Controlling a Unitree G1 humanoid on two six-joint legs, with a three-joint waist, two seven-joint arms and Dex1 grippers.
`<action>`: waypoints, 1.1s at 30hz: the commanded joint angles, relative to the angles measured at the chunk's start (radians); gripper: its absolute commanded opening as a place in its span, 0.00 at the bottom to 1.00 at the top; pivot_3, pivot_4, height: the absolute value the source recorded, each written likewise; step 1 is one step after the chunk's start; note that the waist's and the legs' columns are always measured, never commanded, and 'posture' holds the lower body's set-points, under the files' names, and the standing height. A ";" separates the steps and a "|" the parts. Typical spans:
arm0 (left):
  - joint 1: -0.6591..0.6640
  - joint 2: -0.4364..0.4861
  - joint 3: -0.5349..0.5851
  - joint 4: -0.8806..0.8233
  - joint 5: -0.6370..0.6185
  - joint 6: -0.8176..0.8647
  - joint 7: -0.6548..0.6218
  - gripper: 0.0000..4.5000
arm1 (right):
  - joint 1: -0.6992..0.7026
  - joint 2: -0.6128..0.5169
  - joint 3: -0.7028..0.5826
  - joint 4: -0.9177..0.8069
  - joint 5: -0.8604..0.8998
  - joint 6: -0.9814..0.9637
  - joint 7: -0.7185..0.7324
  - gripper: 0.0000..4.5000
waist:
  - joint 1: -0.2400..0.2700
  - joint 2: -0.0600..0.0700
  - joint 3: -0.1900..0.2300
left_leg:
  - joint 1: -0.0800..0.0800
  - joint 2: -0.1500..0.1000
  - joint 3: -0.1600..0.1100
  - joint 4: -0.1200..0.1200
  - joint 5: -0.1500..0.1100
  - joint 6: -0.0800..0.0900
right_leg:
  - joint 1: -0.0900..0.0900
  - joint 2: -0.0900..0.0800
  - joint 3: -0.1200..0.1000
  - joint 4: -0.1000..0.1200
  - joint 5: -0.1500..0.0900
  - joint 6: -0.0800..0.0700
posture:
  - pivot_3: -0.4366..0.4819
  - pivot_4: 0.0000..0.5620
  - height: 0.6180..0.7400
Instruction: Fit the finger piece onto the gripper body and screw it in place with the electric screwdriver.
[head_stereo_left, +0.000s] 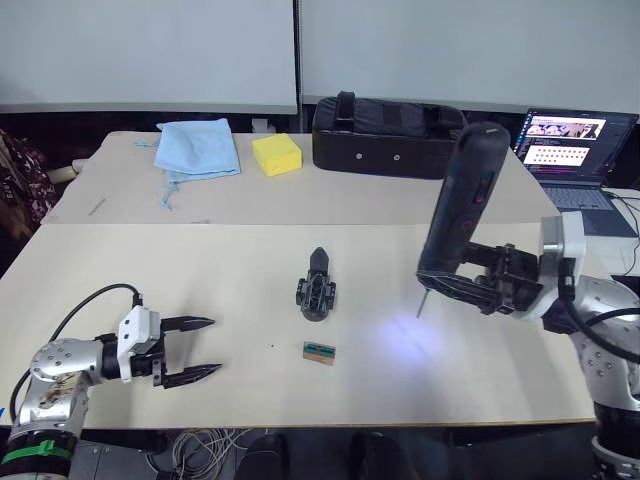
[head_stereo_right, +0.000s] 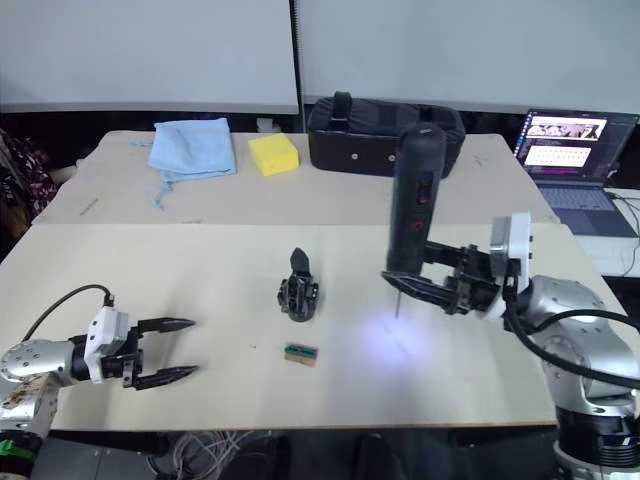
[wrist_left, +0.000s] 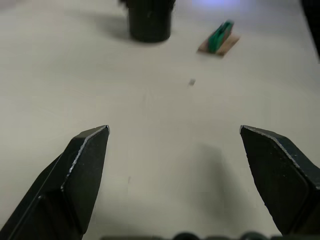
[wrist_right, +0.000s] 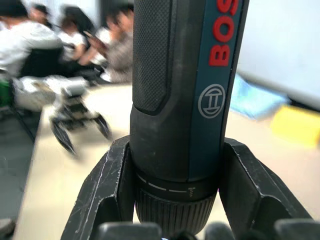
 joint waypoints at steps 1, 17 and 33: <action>-0.030 -0.026 -0.065 -0.105 -0.002 0.040 0.015 0.98 | -0.058 0.054 0.088 -0.093 0.036 -0.014 -0.024 0.43 | 0.000 0.000 0.000 | 0.000 0.000 0.000 0.000 0.002 0.003 | 0.000 0.000 0.000 0.000 0.000 0.000 | 0.48 0.27 1.00; -0.108 -0.178 -0.289 -0.039 0.170 0.005 0.123 0.98 | -0.110 0.227 0.351 0.076 -0.130 -0.143 0.053 0.43 | 0.003 -0.001 0.000 | -0.002 -0.001 -0.001 0.007 0.002 0.004 | 0.002 0.001 0.001 0.002 0.000 0.003 | 0.48 0.27 1.00; -0.161 -0.250 -0.366 -0.016 0.203 0.046 0.158 0.98 | -0.136 0.269 0.357 0.172 -0.178 -0.190 0.061 0.43 | 0.004 -0.001 0.000 | -0.002 -0.002 -0.002 0.009 0.002 0.004 | 0.003 0.001 0.001 0.004 0.004 0.009 | 0.48 0.27 1.00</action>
